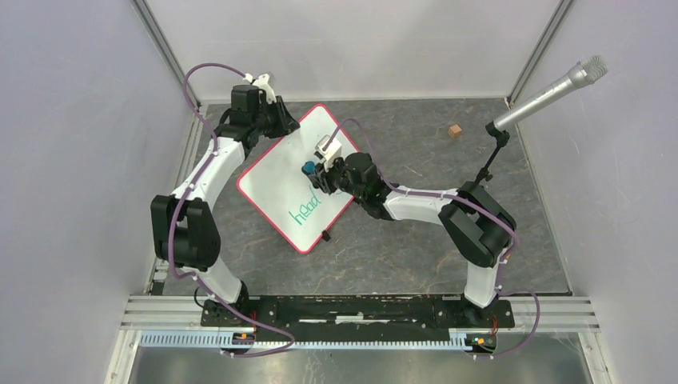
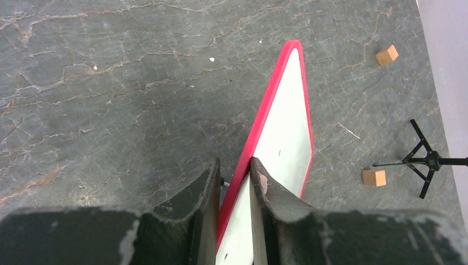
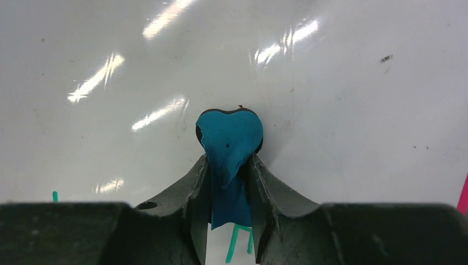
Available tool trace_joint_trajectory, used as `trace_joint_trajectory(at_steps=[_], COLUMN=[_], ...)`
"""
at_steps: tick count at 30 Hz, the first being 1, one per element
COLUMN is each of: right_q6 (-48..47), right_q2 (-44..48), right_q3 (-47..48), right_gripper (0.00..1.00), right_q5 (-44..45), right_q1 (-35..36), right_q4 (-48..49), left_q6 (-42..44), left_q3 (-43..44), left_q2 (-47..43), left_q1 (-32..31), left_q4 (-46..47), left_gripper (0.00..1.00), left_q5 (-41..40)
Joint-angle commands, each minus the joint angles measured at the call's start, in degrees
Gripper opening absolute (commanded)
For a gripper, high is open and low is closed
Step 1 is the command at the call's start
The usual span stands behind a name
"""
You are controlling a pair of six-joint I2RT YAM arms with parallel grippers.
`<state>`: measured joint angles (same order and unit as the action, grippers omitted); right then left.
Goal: Erase the whiteboard
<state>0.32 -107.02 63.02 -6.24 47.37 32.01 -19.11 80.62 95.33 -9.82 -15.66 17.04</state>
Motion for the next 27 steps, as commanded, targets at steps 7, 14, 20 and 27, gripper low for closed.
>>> trace_joint_trajectory(at_steps=[7,14,20,27], right_q6=[8.04,20.76,26.42,25.15], right_q2=[3.25,0.82,-2.32,-2.58], right_q3=[-4.8,-12.06,-12.22,-8.06], right_gripper=[0.32,0.31,0.31,0.31], right_q5=[14.78,12.6,6.44,4.75], right_q1=[-3.05,-9.75,-11.84,-5.19], right_q4=[-1.36,3.51,8.05,9.11], left_q6=[-1.43,-0.44,-1.14,-2.06], left_q3=[1.65,1.84,1.78,1.23], left_q2=[1.91,2.03,2.1,1.86], left_q1=[-0.81,-0.81,-0.77,-0.81], left_q4=[-2.27,-2.59,-2.14,-1.32], left_gripper=[0.24,0.23,0.23,0.22], left_q5=[1.78,0.4,1.36,2.25])
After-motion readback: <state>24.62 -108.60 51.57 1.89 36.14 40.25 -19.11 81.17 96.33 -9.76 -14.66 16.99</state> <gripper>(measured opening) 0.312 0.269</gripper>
